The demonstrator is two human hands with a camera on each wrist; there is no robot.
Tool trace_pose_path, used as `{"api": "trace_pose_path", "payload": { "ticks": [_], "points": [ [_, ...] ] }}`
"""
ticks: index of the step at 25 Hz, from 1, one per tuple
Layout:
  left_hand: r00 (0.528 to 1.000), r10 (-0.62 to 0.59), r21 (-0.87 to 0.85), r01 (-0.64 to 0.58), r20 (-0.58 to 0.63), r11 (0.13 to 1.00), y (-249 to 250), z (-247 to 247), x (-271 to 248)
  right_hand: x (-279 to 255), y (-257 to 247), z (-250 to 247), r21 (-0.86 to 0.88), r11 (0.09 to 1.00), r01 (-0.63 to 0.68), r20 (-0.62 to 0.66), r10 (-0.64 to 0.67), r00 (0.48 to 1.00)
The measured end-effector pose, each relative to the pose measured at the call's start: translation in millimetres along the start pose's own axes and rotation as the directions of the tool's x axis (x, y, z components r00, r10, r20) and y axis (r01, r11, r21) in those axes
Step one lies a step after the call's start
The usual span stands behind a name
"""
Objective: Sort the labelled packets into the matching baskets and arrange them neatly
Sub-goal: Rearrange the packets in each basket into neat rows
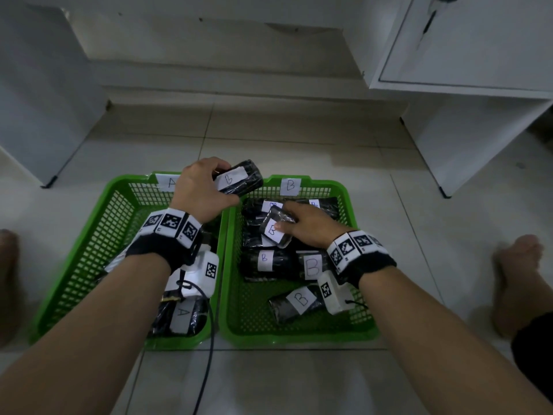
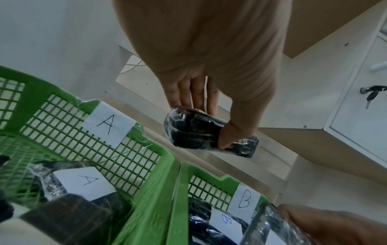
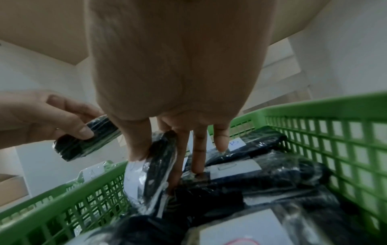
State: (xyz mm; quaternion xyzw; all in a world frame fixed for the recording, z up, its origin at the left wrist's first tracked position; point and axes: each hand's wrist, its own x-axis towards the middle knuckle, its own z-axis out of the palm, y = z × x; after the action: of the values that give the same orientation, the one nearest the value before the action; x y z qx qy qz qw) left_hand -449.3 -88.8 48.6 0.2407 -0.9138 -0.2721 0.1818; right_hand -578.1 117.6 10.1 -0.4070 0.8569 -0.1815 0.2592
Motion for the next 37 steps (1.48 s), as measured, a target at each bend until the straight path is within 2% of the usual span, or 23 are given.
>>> {"api": "trace_pose_path", "payload": {
  "ticks": [3, 6, 9, 11, 13, 17, 20, 25, 31, 37],
  "points": [
    [0.998, 0.011, 0.005, -0.011, 0.063, 1.000, 6, 0, -2, -11, 5, -7, 0.259, 0.965, -0.035, -0.071, 0.055, 0.996],
    [0.981, 0.065, 0.033, -0.073, 0.184, 0.997, 18, 5, -4, -24, 17, -32, 0.568, 0.813, -0.126, -0.135, 0.244, 0.960],
    [0.926, 0.101, 0.125, -0.156, 0.365, 0.980, 34, 22, -6, -35, 34, -51, 0.662, 0.726, -0.188, -0.165, 0.385, 0.908],
    [0.878, 0.080, 0.242, -0.216, 0.471, 0.946, 41, 37, -7, -39, 42, -49, 0.680, 0.698, -0.225, -0.141, 0.426, 0.894],
    [0.857, 0.036, 0.318, -0.229, 0.514, 0.920, 43, 48, -8, -40, 47, -44, 0.690, 0.687, -0.229, -0.125, 0.425, 0.897],
    [0.860, 0.000, 0.355, -0.210, 0.509, 0.911, 45, 61, -4, -39, 56, -43, 0.722, 0.659, -0.210, -0.114, 0.413, 0.903],
    [0.891, -0.017, 0.377, -0.176, 0.454, 0.909, 51, 65, -3, -36, 58, -43, 0.722, 0.654, -0.227, -0.086, 0.410, 0.908],
    [0.924, 0.003, 0.510, -0.214, 0.383, 0.833, 55, 70, -6, -36, 61, -41, 0.731, 0.643, -0.227, -0.080, 0.411, 0.908],
    [0.896, 0.002, 0.365, -0.183, 0.444, 0.913, 47, 72, -3, -39, 60, -40, 0.737, 0.640, -0.219, -0.085, 0.409, 0.909],
    [0.922, 0.026, 0.275, -0.142, 0.386, 0.951, 43, 64, -2, -41, 62, -40, 0.744, 0.633, -0.212, -0.080, 0.401, 0.913]
  ]
}}
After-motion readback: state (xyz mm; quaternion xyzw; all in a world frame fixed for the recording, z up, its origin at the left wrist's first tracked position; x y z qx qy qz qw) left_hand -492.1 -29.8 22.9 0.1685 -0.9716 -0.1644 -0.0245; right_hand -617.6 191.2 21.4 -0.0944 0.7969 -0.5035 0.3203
